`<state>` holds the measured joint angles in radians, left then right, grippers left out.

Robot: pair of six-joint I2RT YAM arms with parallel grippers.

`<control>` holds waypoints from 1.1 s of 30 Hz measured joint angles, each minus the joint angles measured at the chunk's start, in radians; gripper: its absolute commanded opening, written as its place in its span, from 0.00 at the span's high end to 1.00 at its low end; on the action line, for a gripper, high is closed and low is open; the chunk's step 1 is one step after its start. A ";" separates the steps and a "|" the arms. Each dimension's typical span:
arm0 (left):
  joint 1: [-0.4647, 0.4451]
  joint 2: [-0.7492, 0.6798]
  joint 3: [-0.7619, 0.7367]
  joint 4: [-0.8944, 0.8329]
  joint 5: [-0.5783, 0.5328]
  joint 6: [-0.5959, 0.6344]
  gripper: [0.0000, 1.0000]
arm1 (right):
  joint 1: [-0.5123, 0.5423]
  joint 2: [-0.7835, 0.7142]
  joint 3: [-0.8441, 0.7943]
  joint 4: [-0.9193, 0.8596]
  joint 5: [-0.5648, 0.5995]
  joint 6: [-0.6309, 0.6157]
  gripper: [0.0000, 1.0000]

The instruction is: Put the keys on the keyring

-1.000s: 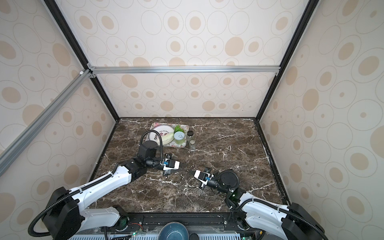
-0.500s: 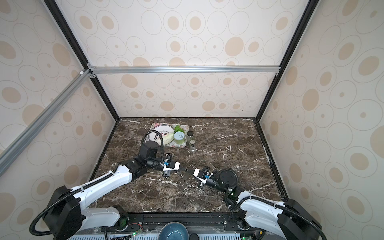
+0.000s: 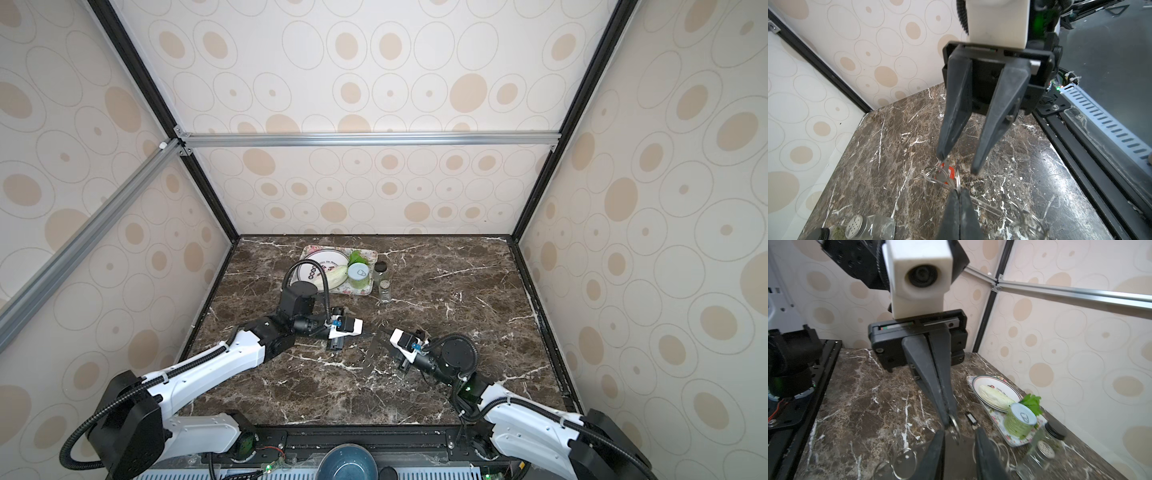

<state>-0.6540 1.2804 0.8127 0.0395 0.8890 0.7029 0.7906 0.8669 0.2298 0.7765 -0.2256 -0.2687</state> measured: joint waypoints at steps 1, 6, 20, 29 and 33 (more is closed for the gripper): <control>-0.006 0.006 0.002 -0.001 -0.021 -0.003 1.00 | 0.000 -0.041 0.000 -0.046 0.033 0.006 0.75; -0.071 0.068 0.048 -0.041 -0.145 -0.002 1.00 | 0.000 -0.190 -0.029 -0.170 0.124 0.023 0.80; -0.136 0.136 0.112 -0.134 -0.332 0.002 1.00 | -0.014 -0.087 -0.014 -0.350 0.128 -0.048 0.85; -0.145 0.141 0.124 -0.146 -0.337 0.014 1.00 | -0.125 0.016 0.011 -0.307 -0.005 -0.038 0.84; -0.147 0.141 0.124 -0.146 -0.335 0.021 1.00 | -0.148 0.060 0.023 -0.266 -0.080 -0.028 0.83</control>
<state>-0.8013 1.4212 0.9363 -0.1066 0.5545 0.7235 0.6422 0.9264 0.2527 0.5110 -0.3061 -0.2966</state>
